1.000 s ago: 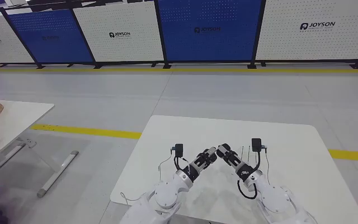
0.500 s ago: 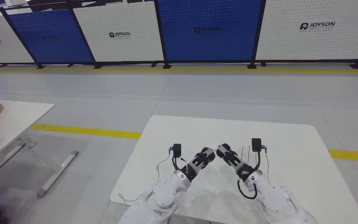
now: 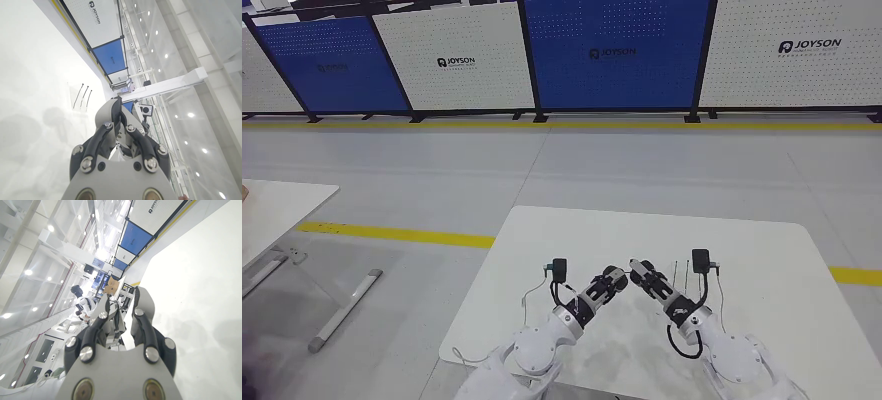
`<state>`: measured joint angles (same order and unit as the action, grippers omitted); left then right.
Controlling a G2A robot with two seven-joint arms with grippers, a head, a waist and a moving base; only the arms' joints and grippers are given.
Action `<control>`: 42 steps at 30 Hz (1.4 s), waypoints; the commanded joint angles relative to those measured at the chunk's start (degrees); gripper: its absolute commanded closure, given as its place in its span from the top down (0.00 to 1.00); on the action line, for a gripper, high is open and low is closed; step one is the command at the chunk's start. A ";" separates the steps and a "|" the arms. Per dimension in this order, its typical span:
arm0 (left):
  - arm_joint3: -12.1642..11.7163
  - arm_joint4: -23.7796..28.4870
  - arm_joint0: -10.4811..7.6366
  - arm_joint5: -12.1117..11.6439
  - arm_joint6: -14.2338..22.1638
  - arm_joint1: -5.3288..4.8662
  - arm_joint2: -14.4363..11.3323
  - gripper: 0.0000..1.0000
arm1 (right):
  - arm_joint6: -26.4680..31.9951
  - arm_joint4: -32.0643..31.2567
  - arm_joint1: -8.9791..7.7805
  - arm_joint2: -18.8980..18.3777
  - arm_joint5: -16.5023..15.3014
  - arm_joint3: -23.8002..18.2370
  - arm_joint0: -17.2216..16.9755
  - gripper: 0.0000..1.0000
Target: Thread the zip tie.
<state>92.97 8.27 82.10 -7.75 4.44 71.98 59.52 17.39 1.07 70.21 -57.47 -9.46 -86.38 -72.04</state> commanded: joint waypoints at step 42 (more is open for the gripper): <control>11.20 13.55 7.34 -9.51 22.82 -3.86 19.29 0.00 | 0.02 1.67 -1.66 -9.48 -1.48 -4.66 -6.93 1.00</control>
<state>104.19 21.79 89.46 -17.27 27.23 68.12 78.84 17.41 2.73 68.55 -66.96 -10.94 -91.04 -78.96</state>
